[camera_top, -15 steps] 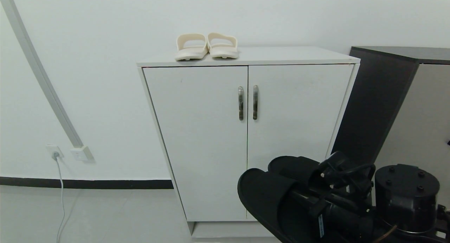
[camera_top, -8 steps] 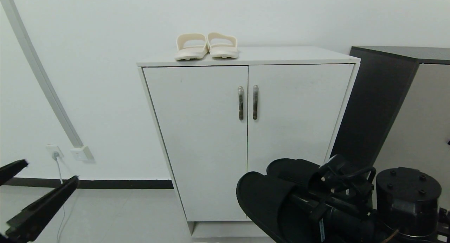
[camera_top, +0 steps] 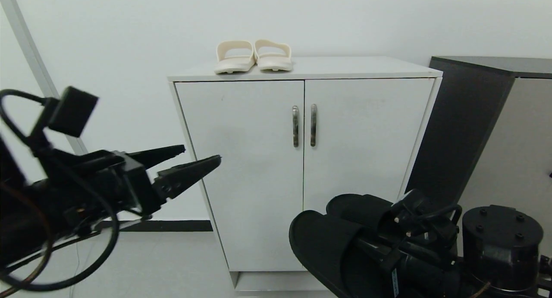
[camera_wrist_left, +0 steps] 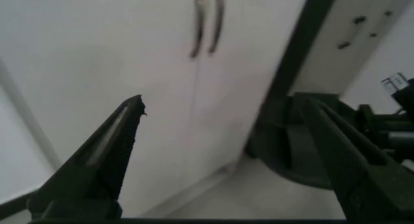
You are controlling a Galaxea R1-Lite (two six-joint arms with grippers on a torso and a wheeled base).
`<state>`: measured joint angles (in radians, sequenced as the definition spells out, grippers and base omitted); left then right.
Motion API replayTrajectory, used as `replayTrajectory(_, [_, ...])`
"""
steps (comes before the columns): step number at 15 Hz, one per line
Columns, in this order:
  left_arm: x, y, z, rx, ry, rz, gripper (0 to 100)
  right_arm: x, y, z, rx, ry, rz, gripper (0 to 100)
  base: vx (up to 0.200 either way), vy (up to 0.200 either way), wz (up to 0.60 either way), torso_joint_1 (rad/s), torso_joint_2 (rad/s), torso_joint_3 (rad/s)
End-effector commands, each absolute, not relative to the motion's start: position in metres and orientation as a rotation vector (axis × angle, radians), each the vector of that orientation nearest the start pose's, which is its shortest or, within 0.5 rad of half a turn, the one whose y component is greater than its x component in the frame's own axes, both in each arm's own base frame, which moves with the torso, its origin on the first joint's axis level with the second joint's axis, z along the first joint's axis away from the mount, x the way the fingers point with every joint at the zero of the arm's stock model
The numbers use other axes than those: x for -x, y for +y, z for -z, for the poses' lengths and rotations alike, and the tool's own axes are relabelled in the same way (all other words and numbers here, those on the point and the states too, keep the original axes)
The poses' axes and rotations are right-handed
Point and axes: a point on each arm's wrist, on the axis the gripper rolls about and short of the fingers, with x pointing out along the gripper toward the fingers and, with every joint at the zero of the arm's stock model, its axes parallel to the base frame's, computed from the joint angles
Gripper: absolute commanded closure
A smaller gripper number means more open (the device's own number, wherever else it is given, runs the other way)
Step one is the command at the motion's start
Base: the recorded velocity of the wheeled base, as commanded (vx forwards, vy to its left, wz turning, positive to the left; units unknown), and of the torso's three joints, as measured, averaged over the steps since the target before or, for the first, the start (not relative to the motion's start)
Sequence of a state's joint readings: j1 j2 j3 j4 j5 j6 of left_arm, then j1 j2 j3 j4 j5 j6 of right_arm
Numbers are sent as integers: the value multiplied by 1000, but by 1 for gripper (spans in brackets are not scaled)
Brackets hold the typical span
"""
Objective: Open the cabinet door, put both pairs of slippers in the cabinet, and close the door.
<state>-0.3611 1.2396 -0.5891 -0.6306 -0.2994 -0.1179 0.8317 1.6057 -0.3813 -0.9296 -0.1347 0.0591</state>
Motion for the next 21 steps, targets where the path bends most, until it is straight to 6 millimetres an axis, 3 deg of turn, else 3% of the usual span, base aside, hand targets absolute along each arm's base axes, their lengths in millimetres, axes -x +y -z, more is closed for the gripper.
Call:
replayTrajectory(1, [-212,-114,-235,149,115,778,0,-162,174,-131,84,288,-684,100,0,0,0,0,0,0])
replayTrajectory(4, [-236,-147,-239,162,126,866,0,-160,173,-134,81,277,-688,100,0,0,0,0,0,0])
replayTrajectory(7, [-258,-179,-239,252,186,1066,0,-157,174,-133,83,279,-702,100,0,0,0,0,0,0])
replayTrajectory(10, [-277,-193,-243,317,206,1139,0,-156,174,-132,87,284,-706,100,0,0,0,0,0,0])
replayTrajectory(13, [-293,-206,-229,321,244,1135,0,-156,174,-131,89,286,-701,100,0,0,0,0,0,0])
replayTrajectory(16, [-311,-218,-228,328,234,1129,0,-156,175,-130,93,290,-703,100,0,0,0,0,0,0])
replayTrajectory(21, [-336,-230,-226,343,201,1020,0,-156,174,-130,94,292,-699,100,0,0,0,0,0,0])
